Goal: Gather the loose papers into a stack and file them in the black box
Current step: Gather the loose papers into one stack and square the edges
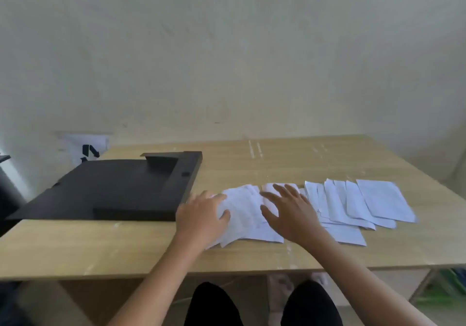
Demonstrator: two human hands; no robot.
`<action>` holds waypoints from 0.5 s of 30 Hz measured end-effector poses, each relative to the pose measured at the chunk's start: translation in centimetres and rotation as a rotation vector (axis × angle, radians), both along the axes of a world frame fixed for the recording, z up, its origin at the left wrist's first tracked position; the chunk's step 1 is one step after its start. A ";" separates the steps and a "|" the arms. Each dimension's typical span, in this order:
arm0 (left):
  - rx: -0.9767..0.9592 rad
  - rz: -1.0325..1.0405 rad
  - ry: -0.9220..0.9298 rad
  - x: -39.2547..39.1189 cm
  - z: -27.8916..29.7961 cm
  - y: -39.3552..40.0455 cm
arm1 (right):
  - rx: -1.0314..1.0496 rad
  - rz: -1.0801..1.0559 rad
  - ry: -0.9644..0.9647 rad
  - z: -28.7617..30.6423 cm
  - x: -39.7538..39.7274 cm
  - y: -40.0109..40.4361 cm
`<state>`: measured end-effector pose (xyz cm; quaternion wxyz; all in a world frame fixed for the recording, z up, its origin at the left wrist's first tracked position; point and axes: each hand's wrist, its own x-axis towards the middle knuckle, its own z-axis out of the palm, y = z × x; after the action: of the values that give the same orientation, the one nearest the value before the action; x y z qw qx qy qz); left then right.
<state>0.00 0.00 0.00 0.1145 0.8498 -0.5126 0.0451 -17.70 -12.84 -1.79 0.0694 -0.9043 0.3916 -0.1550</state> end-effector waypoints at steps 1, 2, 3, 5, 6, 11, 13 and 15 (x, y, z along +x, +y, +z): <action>0.054 0.005 0.032 -0.2 -0.5 0.2 | 0.042 -0.007 0.042 -0.7 -0.3 0.2; 0.077 0.019 0.023 -0.1 -1.5 0.0 | 0.043 -0.012 0.068 -1.5 -0.4 0.1; 0.087 0.032 0.036 -0.2 -2.6 0.2 | 0.059 -0.019 0.084 -2.4 -0.6 0.1; 0.088 0.069 0.098 -0.3 -4.2 0.2 | 0.101 -0.034 0.082 -3.8 -0.9 0.3; 0.088 0.074 0.119 -0.4 -4.8 0.1 | 0.099 -0.031 0.073 -4.1 -0.9 0.4; 0.058 0.062 0.180 -1.6 -6.3 -1.4 | 0.114 -0.040 0.032 -4.6 -0.8 0.6; 0.047 0.035 0.190 -1.8 -6.5 -2.6 | 0.125 -0.033 0.001 -4.7 -0.8 0.5; 0.000 0.034 0.174 -1.8 -6.6 -3.2 | 0.142 -0.026 -0.048 -4.9 -0.9 0.5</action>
<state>-1.80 -3.20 -6.64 0.1577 0.8591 -0.4862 -0.0268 -18.60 -12.37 -6.70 0.1406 -0.8879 0.4117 -0.1494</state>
